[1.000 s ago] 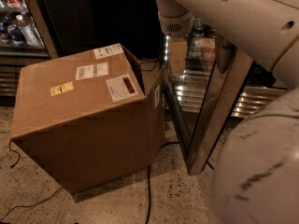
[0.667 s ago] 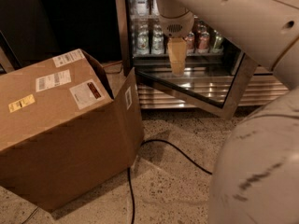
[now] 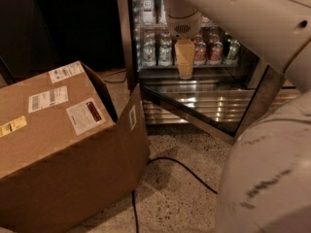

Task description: Close left fridge door

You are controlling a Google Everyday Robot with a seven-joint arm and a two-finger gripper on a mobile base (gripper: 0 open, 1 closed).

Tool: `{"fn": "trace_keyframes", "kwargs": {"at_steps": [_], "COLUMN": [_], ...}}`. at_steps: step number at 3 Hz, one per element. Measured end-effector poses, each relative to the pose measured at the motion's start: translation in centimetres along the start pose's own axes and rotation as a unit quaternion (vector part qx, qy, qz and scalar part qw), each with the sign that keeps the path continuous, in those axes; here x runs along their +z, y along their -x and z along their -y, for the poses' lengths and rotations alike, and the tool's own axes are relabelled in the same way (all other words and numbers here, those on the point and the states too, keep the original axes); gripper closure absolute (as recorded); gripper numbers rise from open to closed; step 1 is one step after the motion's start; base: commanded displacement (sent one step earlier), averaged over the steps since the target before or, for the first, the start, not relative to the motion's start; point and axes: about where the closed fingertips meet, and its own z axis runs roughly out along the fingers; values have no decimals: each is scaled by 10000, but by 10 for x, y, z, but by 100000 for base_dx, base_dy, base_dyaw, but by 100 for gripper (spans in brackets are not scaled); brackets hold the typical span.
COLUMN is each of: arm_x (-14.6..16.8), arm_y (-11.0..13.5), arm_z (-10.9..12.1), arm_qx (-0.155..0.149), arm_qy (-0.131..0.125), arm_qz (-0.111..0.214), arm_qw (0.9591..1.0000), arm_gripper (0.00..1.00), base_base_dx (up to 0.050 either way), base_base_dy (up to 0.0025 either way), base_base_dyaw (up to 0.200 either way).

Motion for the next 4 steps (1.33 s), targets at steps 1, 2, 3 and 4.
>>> {"fn": "trace_keyframes", "kwargs": {"at_steps": [1,2,3,4], "arm_x": [0,0,0,0], "arm_y": [0,0,0,0], "arm_z": [0,0,0,0], "arm_qx": [0,0,0,0], "arm_qy": [0,0,0,0], "arm_qz": [0,0,0,0], "arm_qw": [10000,10000,10000,10000], "arm_gripper": [0,19,42,65], "base_base_dx": [0,0,0,0], "base_base_dy": [0,0,0,0], "base_base_dyaw": [0,0,0,0]}}
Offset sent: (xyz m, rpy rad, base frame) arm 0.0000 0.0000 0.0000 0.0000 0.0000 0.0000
